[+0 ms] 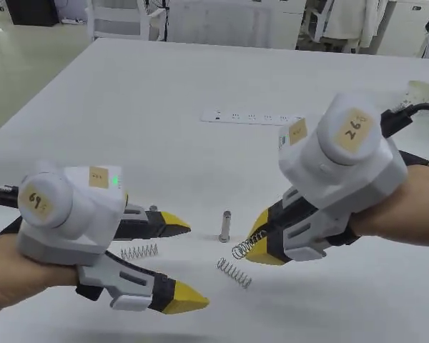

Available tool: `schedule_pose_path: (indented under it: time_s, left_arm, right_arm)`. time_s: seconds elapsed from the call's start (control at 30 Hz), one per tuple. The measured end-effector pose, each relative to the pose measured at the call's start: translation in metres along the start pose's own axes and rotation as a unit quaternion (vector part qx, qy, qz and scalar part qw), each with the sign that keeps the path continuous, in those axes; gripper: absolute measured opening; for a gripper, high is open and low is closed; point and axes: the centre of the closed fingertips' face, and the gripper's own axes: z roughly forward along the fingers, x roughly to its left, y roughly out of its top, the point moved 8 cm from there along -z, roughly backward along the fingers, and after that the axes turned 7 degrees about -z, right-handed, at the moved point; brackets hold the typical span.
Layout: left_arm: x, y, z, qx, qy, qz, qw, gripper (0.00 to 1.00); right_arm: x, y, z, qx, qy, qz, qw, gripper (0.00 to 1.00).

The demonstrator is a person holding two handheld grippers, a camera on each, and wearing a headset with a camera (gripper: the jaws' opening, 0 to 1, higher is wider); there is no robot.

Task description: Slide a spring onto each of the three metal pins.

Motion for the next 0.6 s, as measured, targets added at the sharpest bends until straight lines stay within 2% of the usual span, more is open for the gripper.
schedule_pose_path:
  time_s: [0.6]
  left_arm:
    - [0.006,-0.013,-0.020,-0.018,0.036,-0.027,0.9988,0.62]
  right_arm:
    - [-0.003,-0.004,-0.010,0.007,-0.010,0.006,0.9999,0.09]
